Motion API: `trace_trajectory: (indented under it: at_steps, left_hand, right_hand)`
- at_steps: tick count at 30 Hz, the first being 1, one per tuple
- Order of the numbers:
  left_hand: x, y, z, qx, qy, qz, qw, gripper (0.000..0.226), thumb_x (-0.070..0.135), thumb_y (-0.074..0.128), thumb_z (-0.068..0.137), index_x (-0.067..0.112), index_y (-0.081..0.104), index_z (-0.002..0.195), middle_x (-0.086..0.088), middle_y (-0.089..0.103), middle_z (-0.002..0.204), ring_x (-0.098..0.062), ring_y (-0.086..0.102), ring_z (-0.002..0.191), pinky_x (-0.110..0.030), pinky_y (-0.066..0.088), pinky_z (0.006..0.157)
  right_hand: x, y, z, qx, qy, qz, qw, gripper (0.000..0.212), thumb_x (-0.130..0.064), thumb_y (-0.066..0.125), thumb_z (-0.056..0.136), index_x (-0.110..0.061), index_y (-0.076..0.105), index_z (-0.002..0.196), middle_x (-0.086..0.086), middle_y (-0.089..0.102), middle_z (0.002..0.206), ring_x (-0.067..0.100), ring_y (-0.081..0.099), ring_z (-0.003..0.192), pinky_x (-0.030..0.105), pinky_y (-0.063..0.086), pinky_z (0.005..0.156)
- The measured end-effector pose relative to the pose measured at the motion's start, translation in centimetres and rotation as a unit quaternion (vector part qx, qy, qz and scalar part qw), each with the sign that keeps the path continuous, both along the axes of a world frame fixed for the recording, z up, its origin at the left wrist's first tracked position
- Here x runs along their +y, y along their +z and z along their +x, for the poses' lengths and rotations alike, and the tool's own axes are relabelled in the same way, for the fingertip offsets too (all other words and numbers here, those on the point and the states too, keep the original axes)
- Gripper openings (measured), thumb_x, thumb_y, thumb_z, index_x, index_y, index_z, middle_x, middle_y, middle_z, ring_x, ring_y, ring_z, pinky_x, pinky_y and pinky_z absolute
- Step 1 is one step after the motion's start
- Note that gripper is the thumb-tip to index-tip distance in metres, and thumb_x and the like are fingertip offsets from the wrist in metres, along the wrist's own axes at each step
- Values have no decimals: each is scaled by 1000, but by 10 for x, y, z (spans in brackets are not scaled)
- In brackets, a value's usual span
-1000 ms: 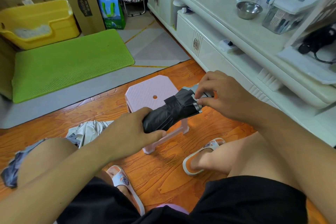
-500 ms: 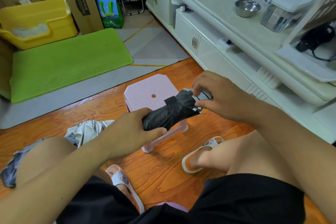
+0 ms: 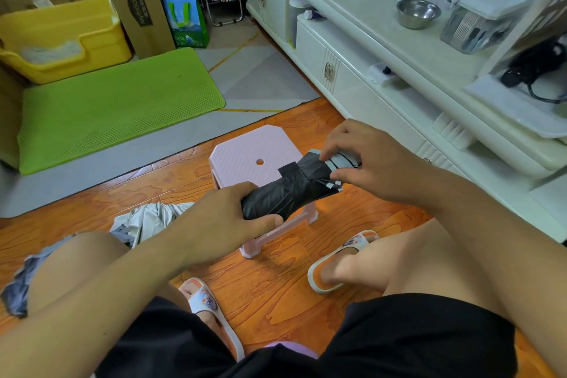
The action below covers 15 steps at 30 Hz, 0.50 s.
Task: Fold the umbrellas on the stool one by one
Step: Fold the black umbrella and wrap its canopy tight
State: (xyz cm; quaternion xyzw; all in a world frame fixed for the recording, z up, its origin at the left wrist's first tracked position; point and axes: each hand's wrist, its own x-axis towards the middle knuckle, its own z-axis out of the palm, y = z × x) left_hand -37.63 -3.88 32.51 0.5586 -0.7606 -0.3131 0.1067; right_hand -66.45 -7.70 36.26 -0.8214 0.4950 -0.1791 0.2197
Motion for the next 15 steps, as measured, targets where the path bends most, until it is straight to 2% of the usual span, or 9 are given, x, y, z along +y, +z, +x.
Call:
trace_trajectory:
  at_steps: [3,5,9,13,15]
  left_hand:
    - [0,-1,2,-2,-4,0,1000,49,79,56,79,42,60,111,16,69,89,-3,65,76,-31,60,70]
    - [0,0,2,1,-2,-1,1000,46,77,57,80,42,60,109,16,68,87,-4,65,75,-29,58,67]
    - [0,0,3,-2,-9,-4,1000,40,76,59,81,44,58,105,17,67,83,2,63,74,-23,54,63]
    - [0,1,2,-4,-9,1,1000,40,76,60,81,43,59,105,16,68,83,1,63,75,-24,55,63]
    - [2,4,1,1,-6,10,1000,41,73,62,81,41,60,108,15,68,84,-1,63,74,-20,51,61]
  right_hand:
    - [2,4,0,-43,-13,21,999,15,-20,76,88,-28,67,96,-9,57,115,8,56,110,26,51,91]
    - [4,9,-2,-76,-18,59,995,14,-25,77,87,-32,66,92,-13,55,120,4,55,115,18,48,89]
    - [5,7,-3,-11,0,71,997,17,-28,82,82,-38,70,87,-17,53,122,-5,50,116,1,39,82]
    - [5,9,-1,2,-5,57,998,13,-21,77,88,-33,73,87,-17,58,117,-6,51,112,3,36,82]
    - [5,9,1,-8,-20,58,998,11,-18,73,91,-27,73,85,-16,59,115,-3,54,108,6,36,82]
